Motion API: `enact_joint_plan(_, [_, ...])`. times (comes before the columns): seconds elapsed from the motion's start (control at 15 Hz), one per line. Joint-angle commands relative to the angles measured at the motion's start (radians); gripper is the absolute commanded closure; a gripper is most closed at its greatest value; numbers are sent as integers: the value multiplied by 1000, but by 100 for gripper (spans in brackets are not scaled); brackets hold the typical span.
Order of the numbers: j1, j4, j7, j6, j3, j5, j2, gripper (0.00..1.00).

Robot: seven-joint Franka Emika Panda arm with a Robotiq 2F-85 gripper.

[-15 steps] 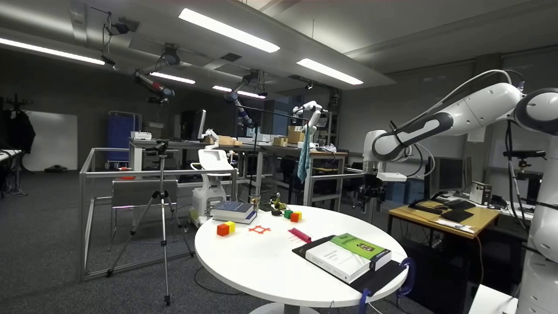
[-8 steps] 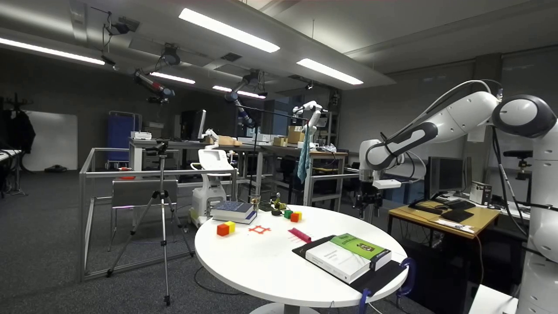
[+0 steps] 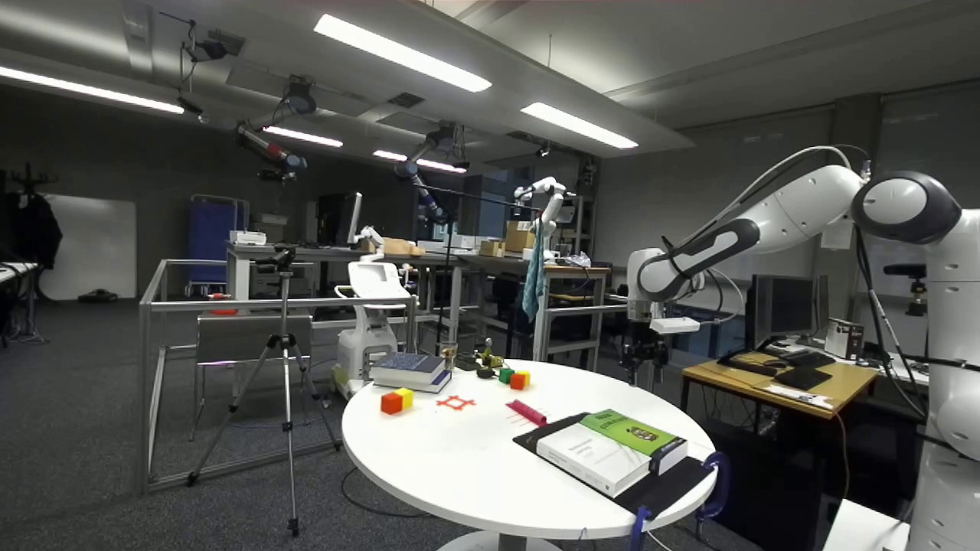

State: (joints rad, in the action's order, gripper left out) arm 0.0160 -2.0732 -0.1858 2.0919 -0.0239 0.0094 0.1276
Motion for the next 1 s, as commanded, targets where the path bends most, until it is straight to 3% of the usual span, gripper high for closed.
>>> enact_joint_plan(0.0, [-2, 1, 1, -2, -2, 0, 0, 0])
enact_joint_plan(0.93, [-15, -7, 89, 72, 20, 13, 78, 0])
